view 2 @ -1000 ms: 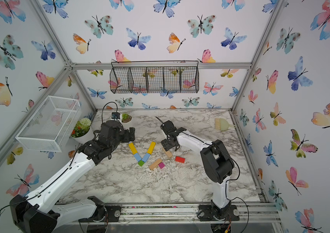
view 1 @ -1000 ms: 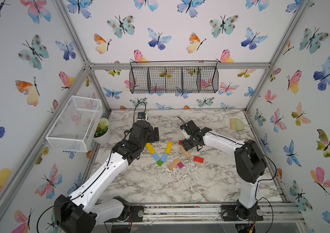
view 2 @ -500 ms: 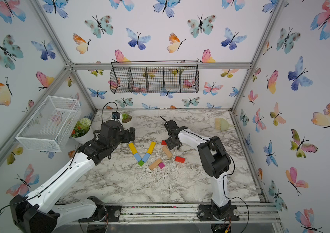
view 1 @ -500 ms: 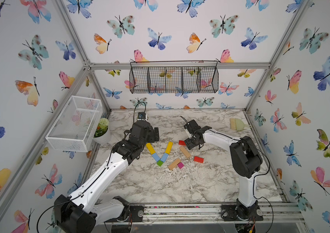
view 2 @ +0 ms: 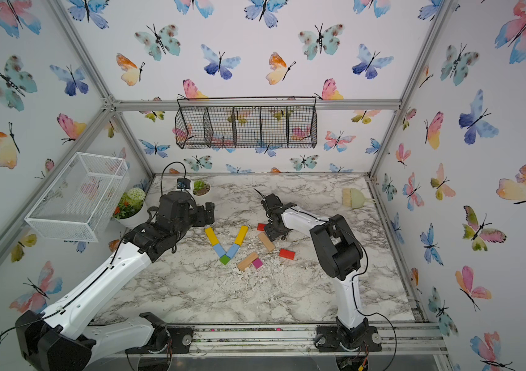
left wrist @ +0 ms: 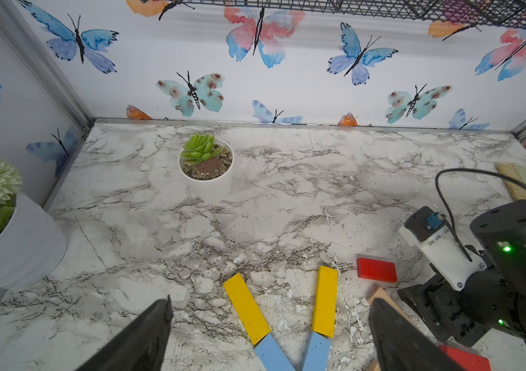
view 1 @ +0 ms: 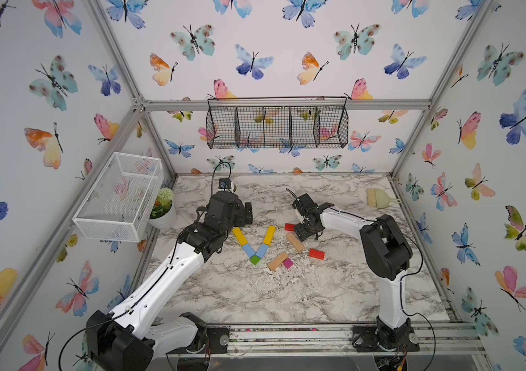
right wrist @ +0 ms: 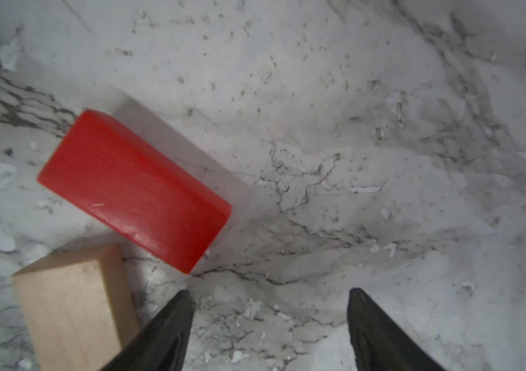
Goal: Assemble the letter v with building blocks
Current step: Pick up the building block from the center of the board.
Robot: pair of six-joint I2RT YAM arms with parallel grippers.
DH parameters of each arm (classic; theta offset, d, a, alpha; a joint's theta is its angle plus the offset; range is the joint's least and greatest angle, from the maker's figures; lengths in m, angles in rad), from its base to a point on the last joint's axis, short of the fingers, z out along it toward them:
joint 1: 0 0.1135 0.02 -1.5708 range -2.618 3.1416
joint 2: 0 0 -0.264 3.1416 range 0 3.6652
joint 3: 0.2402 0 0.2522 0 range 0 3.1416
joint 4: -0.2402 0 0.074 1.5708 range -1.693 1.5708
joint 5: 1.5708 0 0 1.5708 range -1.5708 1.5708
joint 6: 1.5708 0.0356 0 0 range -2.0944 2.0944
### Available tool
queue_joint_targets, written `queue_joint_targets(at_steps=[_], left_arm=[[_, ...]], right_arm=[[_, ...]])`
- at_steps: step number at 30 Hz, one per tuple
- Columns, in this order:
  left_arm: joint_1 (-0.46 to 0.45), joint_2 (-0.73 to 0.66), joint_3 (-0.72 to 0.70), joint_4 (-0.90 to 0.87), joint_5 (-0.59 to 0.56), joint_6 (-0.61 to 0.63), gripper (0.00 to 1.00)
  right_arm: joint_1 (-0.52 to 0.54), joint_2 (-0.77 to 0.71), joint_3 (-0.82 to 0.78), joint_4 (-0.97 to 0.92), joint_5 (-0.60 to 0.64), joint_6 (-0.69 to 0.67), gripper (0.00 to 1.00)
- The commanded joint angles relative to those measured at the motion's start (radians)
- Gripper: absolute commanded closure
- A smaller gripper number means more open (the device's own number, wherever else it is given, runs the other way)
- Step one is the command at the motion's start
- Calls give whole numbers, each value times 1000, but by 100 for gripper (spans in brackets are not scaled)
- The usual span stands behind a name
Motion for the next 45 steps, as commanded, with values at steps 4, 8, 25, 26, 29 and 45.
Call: queue_joint_targets(at_steps=[4, 8, 25, 26, 29, 45], left_arm=[[13, -4, 4, 19, 20, 2, 4], [14, 1, 6, 22, 25, 4, 4], [23, 18, 12, 28, 40, 3, 4], [23, 18, 12, 27, 40, 2, 4], [23, 19, 12, 26, 41, 2, 4], [26, 30, 21, 31, 47, 4, 4]], right_arm=[[5, 32, 5, -12, -17, 4, 22], [5, 43, 18, -11, -35, 4, 22], [5, 77, 94, -16, -78, -4, 22], [5, 81, 101, -19, -80, -5, 22], [5, 96, 122, -26, -83, -11, 22], [5, 164, 230, -49, -111, -58, 22]])
